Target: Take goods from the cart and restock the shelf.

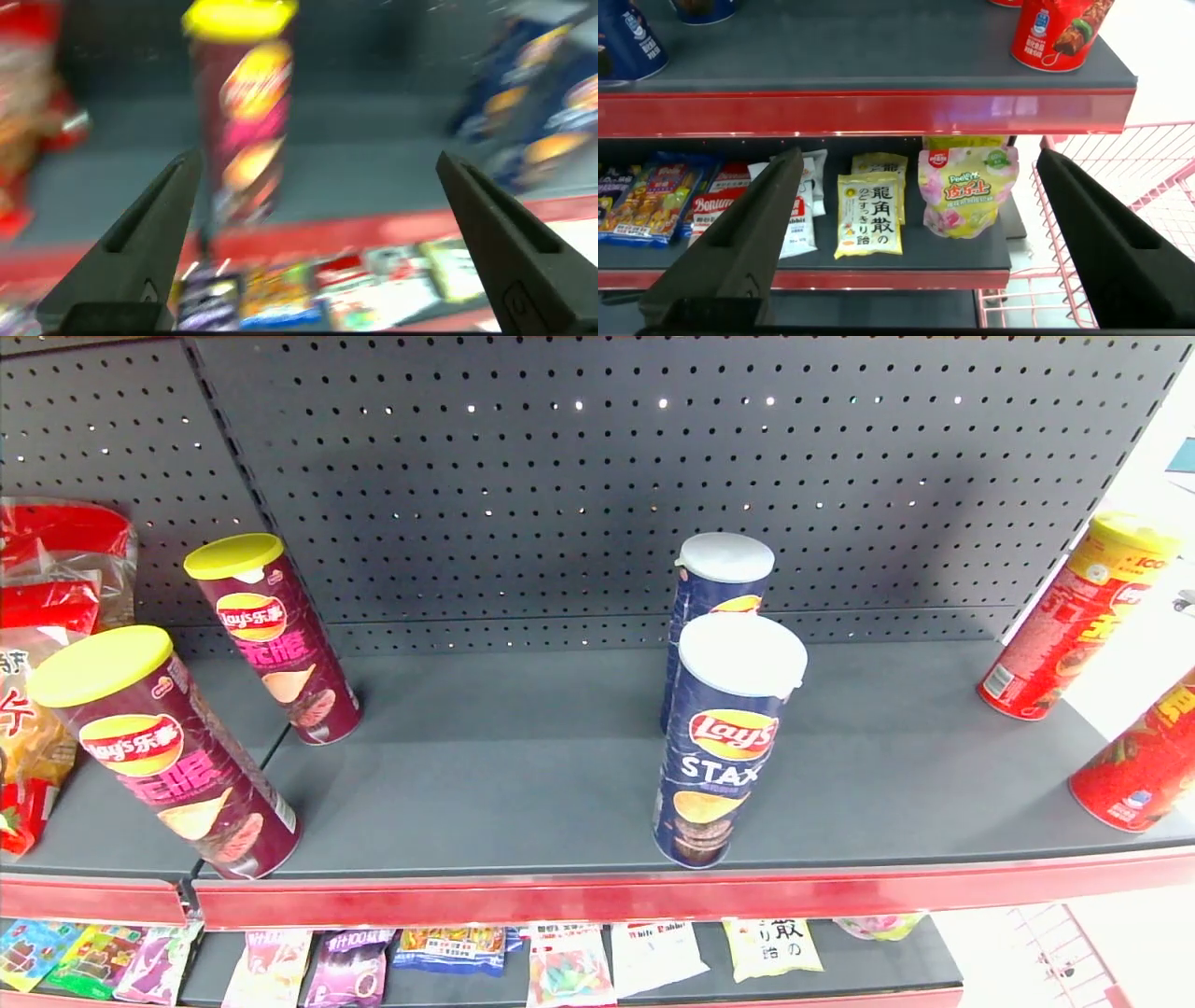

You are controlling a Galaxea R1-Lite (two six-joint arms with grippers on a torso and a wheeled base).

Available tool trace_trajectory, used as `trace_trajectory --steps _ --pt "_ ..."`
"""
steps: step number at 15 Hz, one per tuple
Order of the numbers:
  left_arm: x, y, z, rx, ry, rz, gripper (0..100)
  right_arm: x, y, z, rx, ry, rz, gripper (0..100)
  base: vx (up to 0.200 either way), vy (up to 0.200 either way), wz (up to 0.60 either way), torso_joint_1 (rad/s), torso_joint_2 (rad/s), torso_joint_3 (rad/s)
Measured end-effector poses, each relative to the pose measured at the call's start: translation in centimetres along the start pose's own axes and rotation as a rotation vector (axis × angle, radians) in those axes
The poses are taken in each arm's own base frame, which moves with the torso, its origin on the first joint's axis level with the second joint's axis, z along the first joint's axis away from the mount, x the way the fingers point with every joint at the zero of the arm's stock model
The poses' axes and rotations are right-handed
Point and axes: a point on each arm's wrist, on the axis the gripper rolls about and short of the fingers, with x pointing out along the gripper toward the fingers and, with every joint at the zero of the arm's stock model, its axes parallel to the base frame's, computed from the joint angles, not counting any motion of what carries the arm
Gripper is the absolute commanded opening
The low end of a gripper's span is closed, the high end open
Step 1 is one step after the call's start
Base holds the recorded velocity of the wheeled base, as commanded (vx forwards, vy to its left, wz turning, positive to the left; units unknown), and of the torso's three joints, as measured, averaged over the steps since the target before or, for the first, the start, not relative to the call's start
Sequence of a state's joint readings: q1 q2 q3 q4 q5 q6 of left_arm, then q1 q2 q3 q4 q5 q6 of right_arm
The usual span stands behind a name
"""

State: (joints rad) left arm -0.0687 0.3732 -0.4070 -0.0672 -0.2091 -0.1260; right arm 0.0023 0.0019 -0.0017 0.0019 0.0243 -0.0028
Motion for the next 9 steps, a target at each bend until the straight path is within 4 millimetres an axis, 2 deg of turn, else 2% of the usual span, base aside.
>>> trace_trajectory --steps 2,3,6,9 --pt "3.3 -0.1 2.8 -0.030 0.089 -0.189 100 0.0 0.0 0.0 0.000 0.000 0.000 100 0.000 0.000 0.00 0.000 0.00 0.000" --pt "4.9 -0.1 3.3 -0.016 0.134 -0.265 100 0.0 0.0 0.0 0.000 -0.001 0.000 100 0.000 0.000 0.00 0.000 0.00 0.000" --pt "9.3 -0.5 3.0 0.068 0.263 -0.422 100 0.0 0.0 0.0 0.000 0.000 0.000 100 0.000 0.000 0.00 0.000 0.00 0.000" --pt "12.1 -1.5 1.6 0.108 0.369 -0.537 100 0.0 0.0 0.0 0.000 -0.001 0.000 100 0.000 0.000 0.00 0.000 0.00 0.000"
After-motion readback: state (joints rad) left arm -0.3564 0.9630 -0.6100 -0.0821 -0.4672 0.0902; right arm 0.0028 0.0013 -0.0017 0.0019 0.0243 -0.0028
